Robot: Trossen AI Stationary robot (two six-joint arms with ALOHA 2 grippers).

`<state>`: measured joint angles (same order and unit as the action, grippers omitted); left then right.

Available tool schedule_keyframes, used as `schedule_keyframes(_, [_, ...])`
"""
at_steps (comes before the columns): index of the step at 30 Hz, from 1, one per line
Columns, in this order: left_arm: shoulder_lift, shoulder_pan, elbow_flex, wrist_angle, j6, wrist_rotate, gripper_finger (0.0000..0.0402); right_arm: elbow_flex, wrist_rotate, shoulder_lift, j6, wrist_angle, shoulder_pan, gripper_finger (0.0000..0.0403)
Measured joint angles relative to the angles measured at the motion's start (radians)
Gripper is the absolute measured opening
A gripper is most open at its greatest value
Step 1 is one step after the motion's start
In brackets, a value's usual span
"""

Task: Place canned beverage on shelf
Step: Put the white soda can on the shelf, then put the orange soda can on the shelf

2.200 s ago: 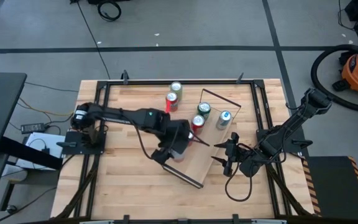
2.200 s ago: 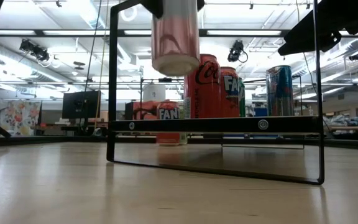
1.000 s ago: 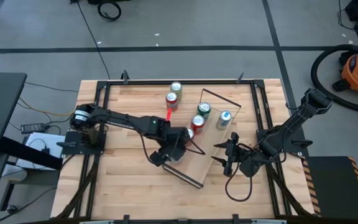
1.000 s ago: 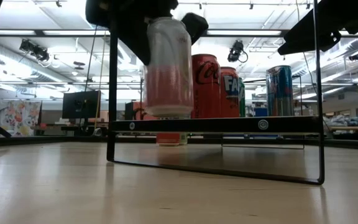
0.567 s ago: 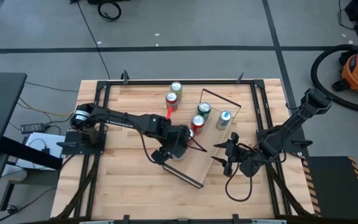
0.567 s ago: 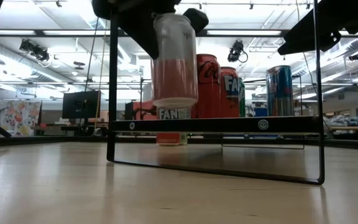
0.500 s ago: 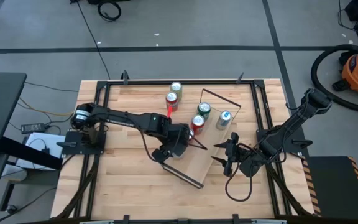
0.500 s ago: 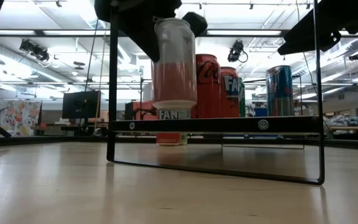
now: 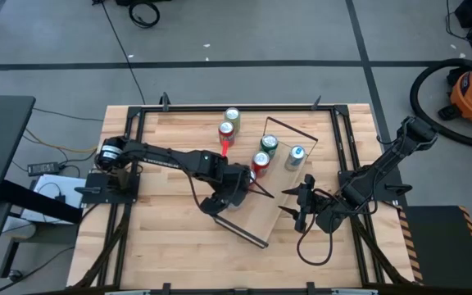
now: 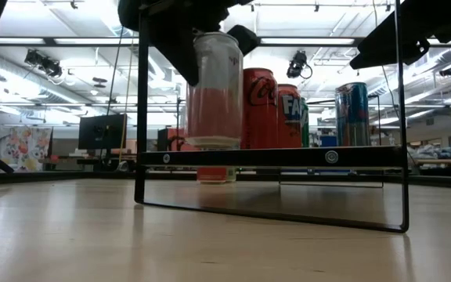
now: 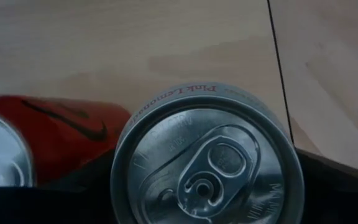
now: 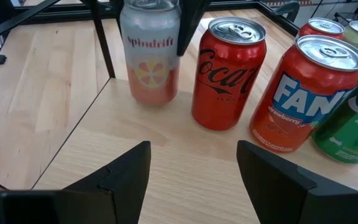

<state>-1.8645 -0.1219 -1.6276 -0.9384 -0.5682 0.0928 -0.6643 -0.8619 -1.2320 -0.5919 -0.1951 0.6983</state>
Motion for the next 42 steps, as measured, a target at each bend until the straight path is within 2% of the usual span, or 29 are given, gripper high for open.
schedule_keyframes(8, [-0.01, 0.0, 0.0, -0.001, 0.007, -0.002, 0.0316, 0.0, 0.0, 0.0, 0.003, 0.006, 0.0, 0.025])
schedule_keyframes(12, [-0.01, 0.0, 0.0, 0.003, 0.057, -0.002, 0.0321, 0.0, 0.0, 0.0, 0.008, 0.008, 0.0, 0.025])
schedule_keyframes(21, [-0.006, -0.008, -0.002, 0.022, 0.103, -0.001, 0.0382, 0.0, 0.0, 0.0, 0.008, 0.009, 0.0, 0.025])
schedule_keyframes(26, [-0.006, -0.019, -0.002, 0.019, 0.103, -0.004, 0.0392, 0.0, 0.0, 0.0, 0.008, 0.009, 0.0, 0.025])
schedule_keyframes(31, [0.003, -0.032, -0.03, -0.021, 0.103, -0.079, 0.0393, 0.0, 0.0, 0.0, 0.009, 0.01, 0.0, 0.025])
schedule_keyframes(38, [0.003, -0.048, -0.174, -0.165, 0.104, -0.191, 0.0393, 0.0, 0.0, 0.0, 0.009, 0.013, 0.0, 0.025])
schedule_keyframes(42, [0.003, -0.02, -0.242, -0.253, 0.122, -0.242, 0.0393, 0.0, 0.0, 0.0, 0.009, 0.015, 0.0, 0.025])
